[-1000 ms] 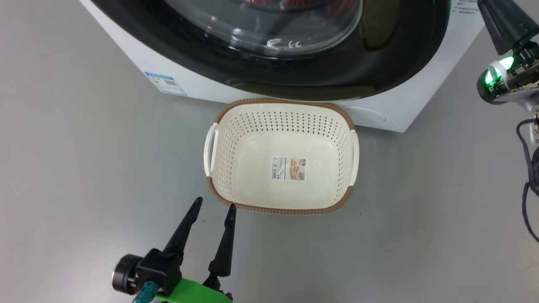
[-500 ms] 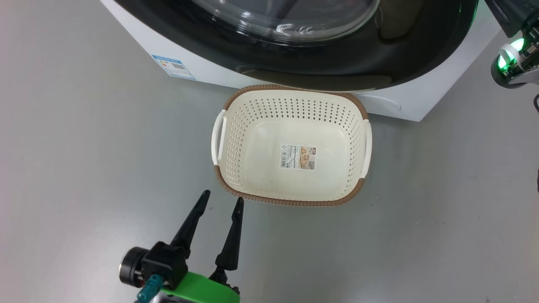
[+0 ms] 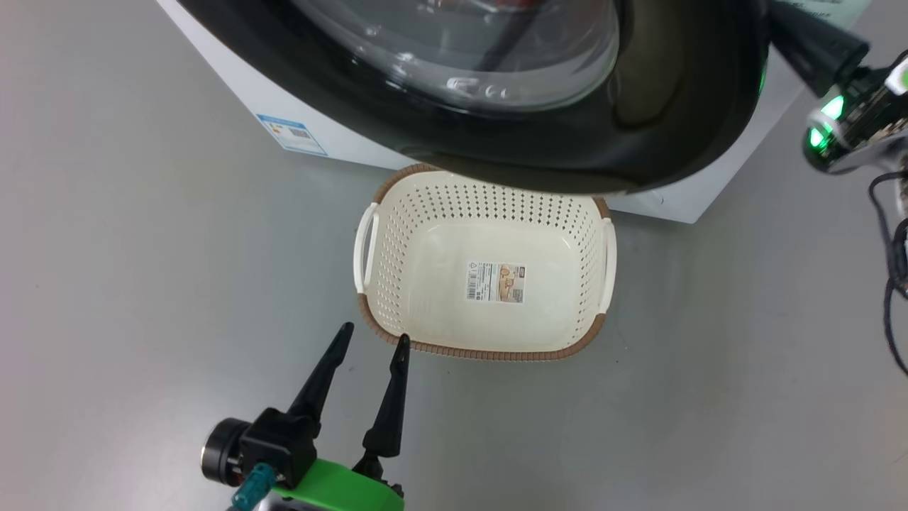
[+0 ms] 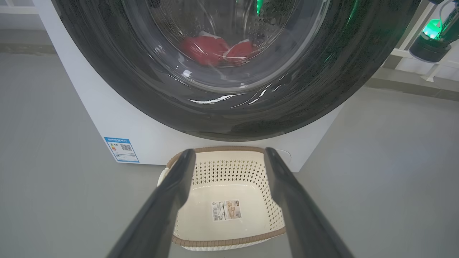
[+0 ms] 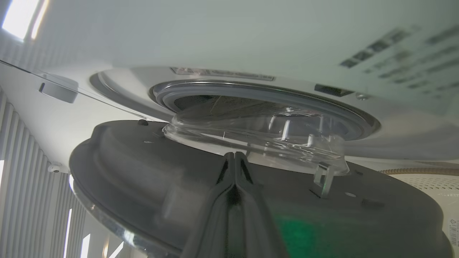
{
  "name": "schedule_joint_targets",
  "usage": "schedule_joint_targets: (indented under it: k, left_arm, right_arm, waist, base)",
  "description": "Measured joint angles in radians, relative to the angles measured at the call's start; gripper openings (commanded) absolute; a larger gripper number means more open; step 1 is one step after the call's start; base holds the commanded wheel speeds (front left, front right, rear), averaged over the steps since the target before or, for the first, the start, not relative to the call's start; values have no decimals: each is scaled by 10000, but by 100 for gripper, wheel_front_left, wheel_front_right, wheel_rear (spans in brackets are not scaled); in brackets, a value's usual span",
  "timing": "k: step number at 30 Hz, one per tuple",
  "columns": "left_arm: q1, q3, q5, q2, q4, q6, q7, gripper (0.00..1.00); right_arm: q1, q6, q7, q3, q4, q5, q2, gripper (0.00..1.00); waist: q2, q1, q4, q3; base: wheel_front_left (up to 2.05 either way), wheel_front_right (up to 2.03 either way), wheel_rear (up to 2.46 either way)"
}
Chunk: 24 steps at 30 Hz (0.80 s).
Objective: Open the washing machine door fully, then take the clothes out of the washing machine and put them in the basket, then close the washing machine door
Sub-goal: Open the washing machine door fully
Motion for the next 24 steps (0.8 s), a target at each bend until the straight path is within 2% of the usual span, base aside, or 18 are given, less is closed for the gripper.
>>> schedule_joint_targets:
  k: [24]
  left_arm:
    - [523,353,190,8,205,-121,0,100]
  right_arm:
    - [1954,0,965,303,-560,-583,920,0]
  waist:
    - [0,0,-254,-1384]
  base:
    - [0,0,0]
